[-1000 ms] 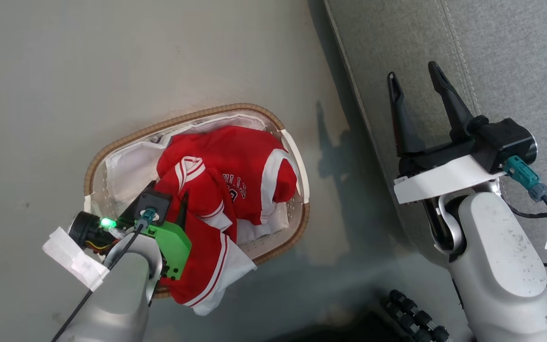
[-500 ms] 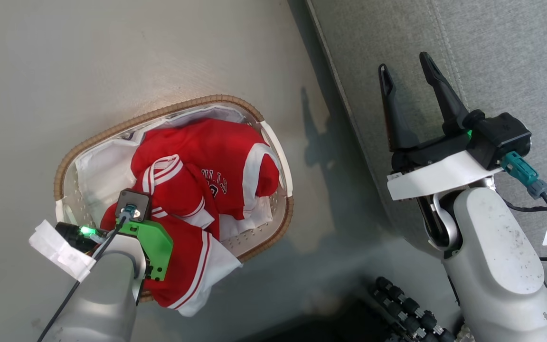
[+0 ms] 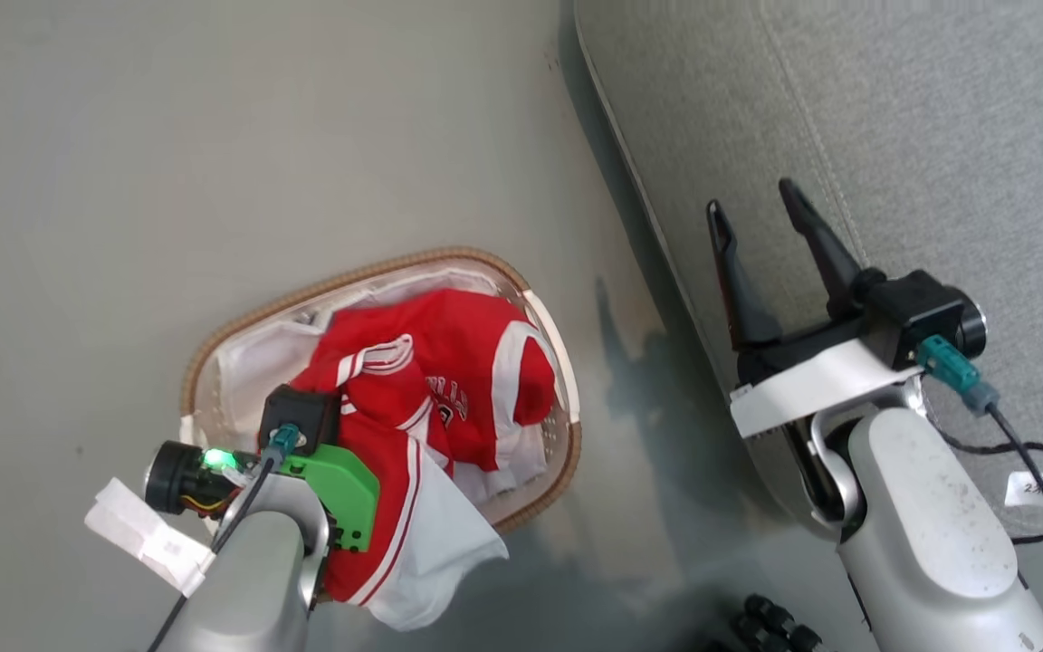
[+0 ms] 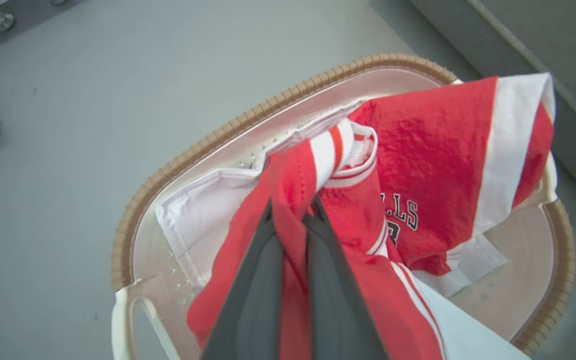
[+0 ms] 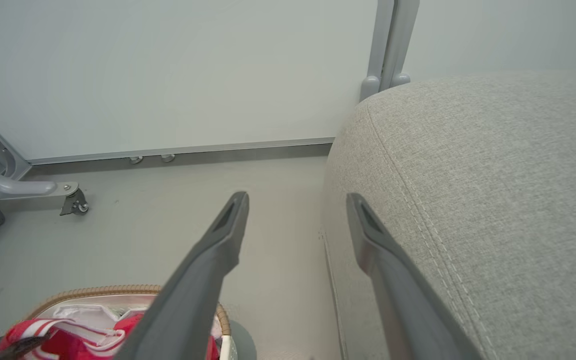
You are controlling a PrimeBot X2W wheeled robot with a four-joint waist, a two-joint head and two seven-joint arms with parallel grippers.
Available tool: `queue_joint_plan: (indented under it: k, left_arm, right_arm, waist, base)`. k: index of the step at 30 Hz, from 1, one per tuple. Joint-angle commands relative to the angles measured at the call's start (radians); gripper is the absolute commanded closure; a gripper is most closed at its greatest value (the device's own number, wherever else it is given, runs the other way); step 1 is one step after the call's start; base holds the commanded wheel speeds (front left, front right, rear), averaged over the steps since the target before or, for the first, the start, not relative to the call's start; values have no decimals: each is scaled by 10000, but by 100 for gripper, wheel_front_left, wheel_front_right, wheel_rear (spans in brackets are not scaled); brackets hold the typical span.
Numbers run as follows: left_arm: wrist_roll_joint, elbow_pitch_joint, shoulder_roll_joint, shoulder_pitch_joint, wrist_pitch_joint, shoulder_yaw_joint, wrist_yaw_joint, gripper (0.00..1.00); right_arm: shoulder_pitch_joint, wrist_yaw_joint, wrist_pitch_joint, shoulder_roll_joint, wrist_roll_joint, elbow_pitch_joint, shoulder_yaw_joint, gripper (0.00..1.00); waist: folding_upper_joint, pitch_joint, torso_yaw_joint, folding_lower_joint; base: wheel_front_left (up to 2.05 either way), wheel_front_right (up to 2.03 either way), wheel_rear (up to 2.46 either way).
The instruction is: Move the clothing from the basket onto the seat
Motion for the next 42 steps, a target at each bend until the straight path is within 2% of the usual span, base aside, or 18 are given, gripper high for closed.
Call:
queue_joint_plan:
  k: [1,13,28,33,42]
  left_arm:
    - [-142,-301,-50,304,-7,35,-26,100]
    - [-1158,-3829,-148,1837,-8,88,-218,100]
    - [-1710,-7000,-142,1777,-8,-395,-194,100]
    - [-1872,-7356,-141,1658,-9,-708,-117,100]
    - [-1995,-7412,-142,1472,-9,-1488,-136,100]
  right_arm:
    - [252,-6,-47,-41,-79,95,26,0]
    - [1398,-8,-47,-42,-188,635,197,0]
    - [2310,-8,-47,-45,-251,1059,762,0]
    - [2198,-8,-47,-146,-157,901,1652,0]
    - [1093,-8,-47,-468,599,614,4210,0]
  waist:
    - [0,-1137,613,0]
    - [0,-3335,1564,0]
    - [0,-4555,1780,0]
    - [0,-4663,1868,0]
    - [0,-4660,2147,0]
  base:
    - [0,0,0]
    - [0,0,0]
    - [0,0,0]
    - [0,0,0]
    - [0,0,0]
